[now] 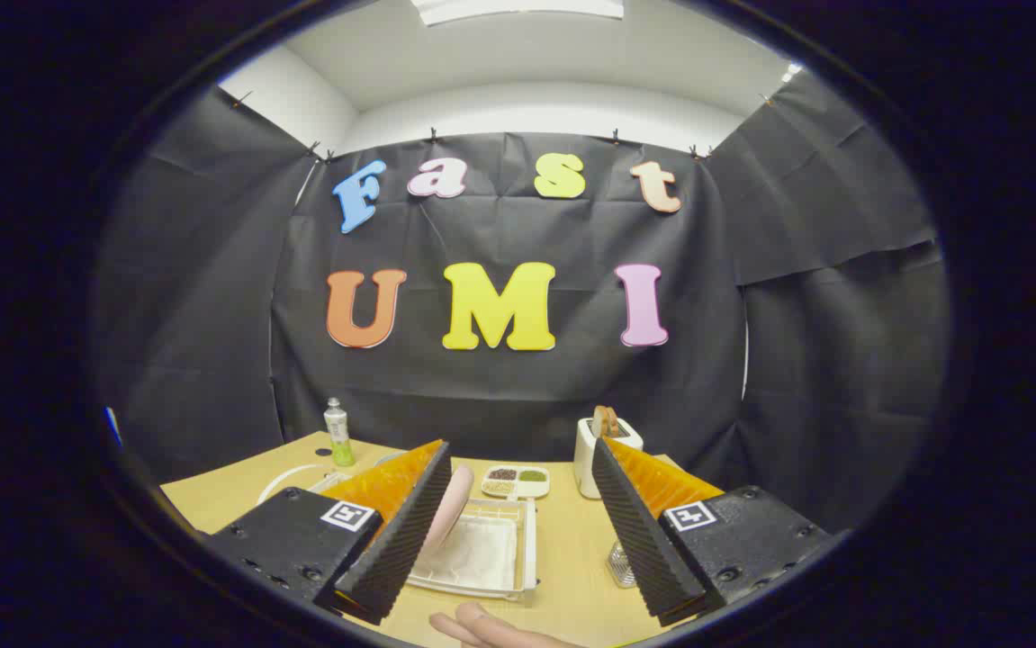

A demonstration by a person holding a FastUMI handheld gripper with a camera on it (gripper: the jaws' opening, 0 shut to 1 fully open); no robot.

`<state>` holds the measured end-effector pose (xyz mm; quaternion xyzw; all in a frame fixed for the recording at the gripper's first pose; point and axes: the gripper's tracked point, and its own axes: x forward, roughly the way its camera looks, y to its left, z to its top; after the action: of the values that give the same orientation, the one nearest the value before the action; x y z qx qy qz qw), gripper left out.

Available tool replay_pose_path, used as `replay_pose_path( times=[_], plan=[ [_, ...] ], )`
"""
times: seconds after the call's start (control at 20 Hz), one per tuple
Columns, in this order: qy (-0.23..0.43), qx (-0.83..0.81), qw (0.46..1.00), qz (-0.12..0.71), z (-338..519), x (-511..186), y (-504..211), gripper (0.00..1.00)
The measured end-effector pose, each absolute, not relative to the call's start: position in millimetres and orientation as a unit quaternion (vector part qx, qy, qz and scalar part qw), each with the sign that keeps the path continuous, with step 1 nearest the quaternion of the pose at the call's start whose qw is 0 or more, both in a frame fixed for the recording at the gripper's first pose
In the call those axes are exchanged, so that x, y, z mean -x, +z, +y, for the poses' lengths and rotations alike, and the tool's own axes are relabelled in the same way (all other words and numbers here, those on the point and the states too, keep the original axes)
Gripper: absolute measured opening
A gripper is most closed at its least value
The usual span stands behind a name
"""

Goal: Take the plate from the dish rack, then take the spoon from the basket and place it into the plate.

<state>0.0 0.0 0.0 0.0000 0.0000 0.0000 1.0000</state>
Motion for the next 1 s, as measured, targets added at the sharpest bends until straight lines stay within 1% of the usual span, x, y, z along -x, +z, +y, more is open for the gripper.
replay_pose_path(
  times=[0.6, 1.0],
  plan=[
    [0.001, -0.005, 1.0, 0.024, -20.4, -0.6, -16.6, 1.0],
    [0.021, -0.023, 0.997, 0.075, 11.1, -17.8, -29.6, 1.0]
  ],
)
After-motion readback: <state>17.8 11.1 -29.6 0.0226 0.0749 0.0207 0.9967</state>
